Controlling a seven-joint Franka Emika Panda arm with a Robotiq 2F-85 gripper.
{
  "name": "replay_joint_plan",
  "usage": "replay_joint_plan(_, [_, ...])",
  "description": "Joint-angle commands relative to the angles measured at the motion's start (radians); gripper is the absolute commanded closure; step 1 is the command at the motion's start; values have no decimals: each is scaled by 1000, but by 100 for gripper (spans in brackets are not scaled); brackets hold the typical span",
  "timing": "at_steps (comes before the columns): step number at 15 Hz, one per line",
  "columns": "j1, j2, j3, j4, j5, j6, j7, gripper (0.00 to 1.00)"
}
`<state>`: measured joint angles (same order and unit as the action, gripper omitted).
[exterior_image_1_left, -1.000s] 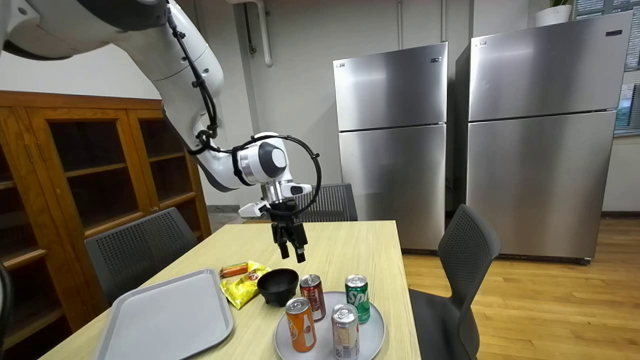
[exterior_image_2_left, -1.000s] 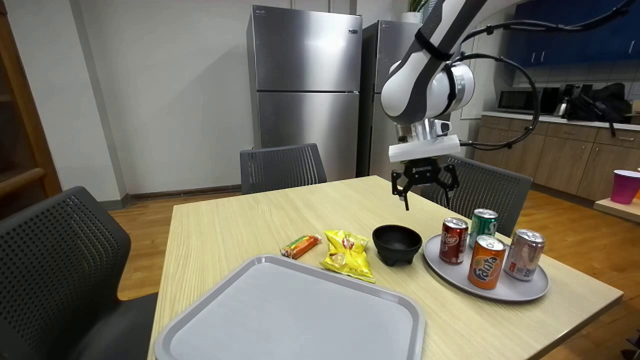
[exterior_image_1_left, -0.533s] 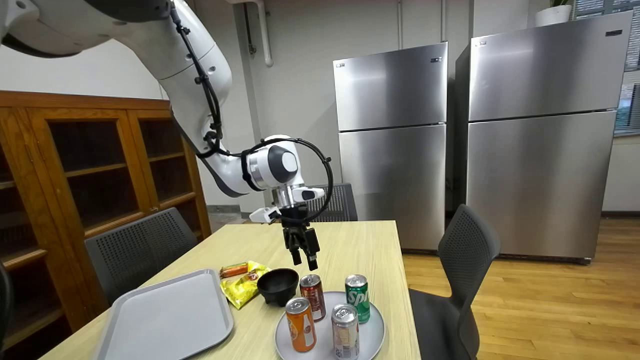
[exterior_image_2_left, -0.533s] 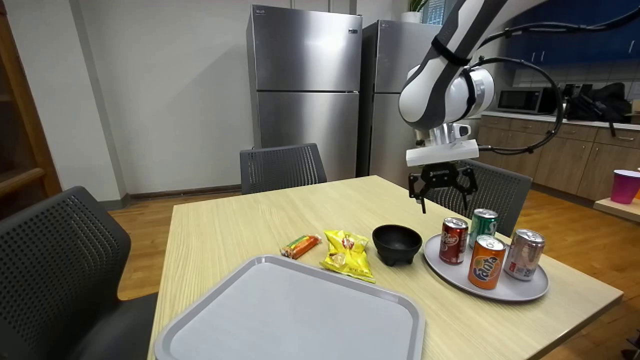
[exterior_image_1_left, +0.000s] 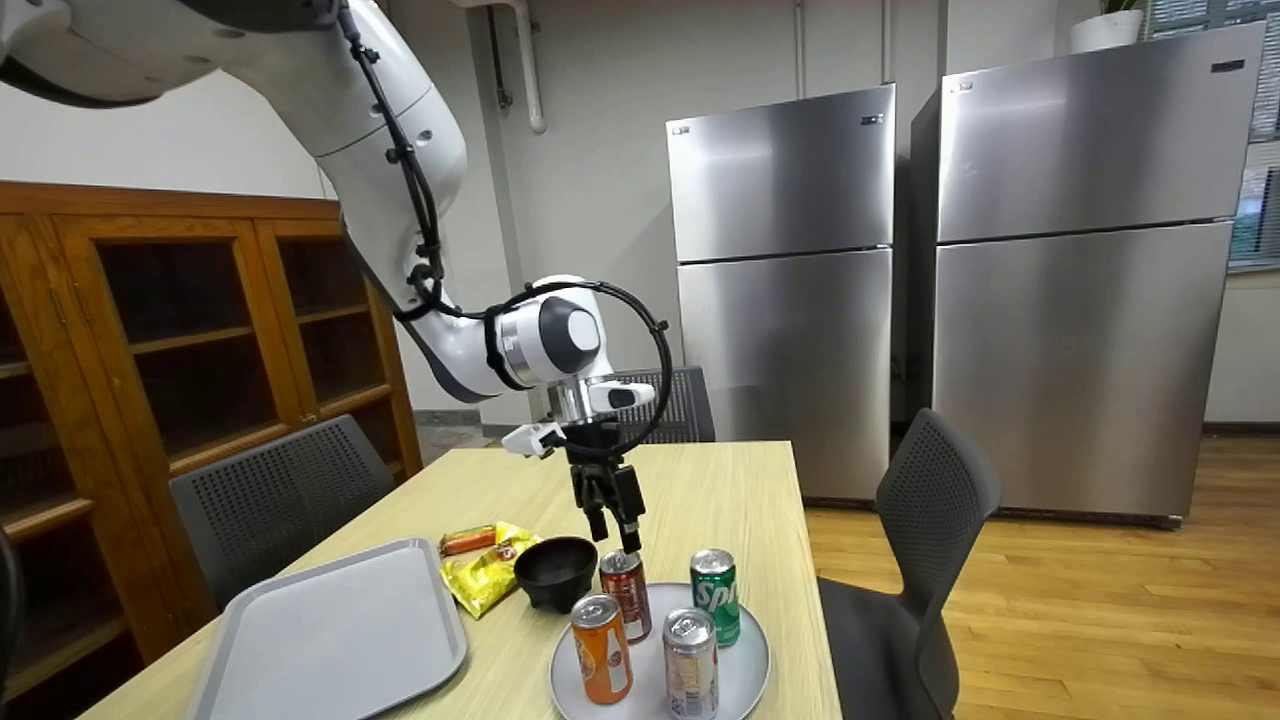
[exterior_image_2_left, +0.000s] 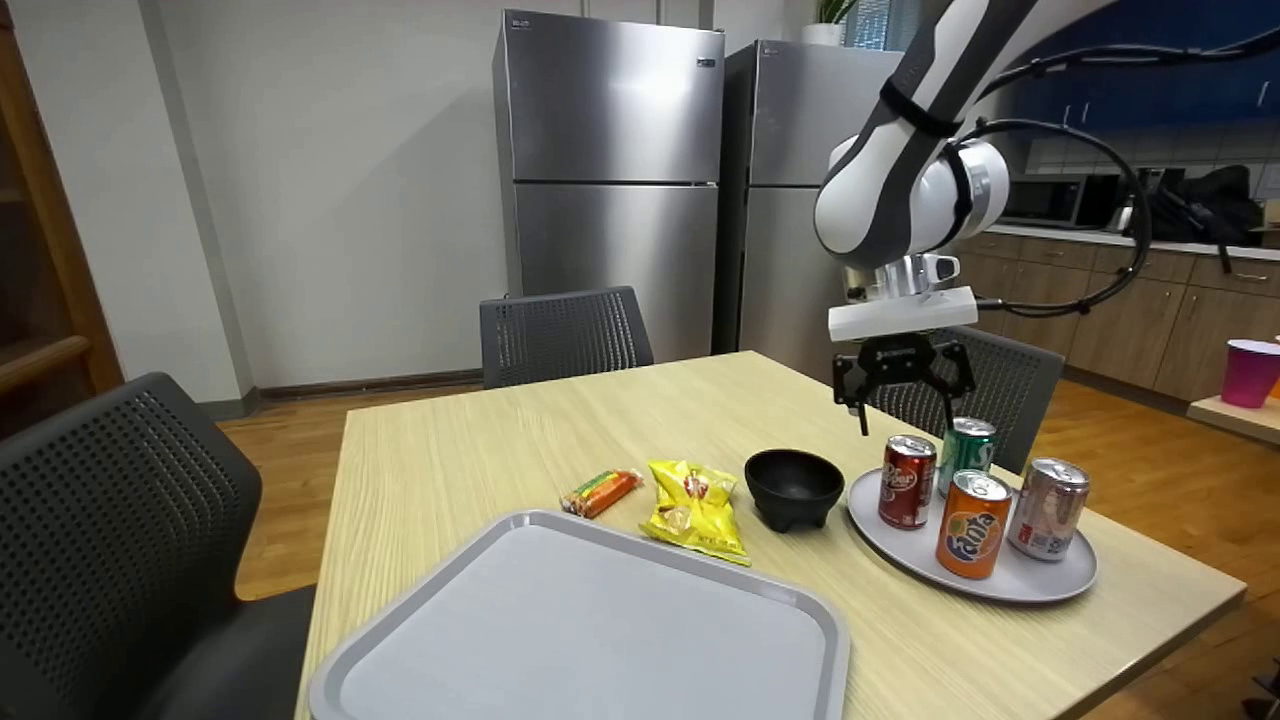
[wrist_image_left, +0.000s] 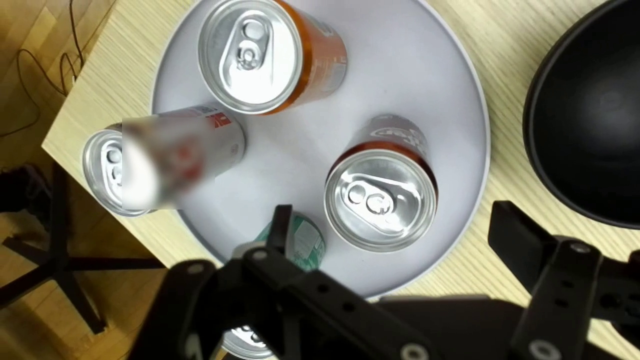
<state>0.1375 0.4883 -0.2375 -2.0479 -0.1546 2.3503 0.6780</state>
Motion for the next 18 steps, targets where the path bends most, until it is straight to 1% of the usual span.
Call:
replay_joint_plan(1, [-1, -53, -2, -65, -42, 21, 39, 0])
replay_joint_plan(11, [-7, -22, -6, -79, -65, 30, 53, 0])
replay_joint_plan(18, [-5, 16, -8, -61, -58, 83, 56, 0])
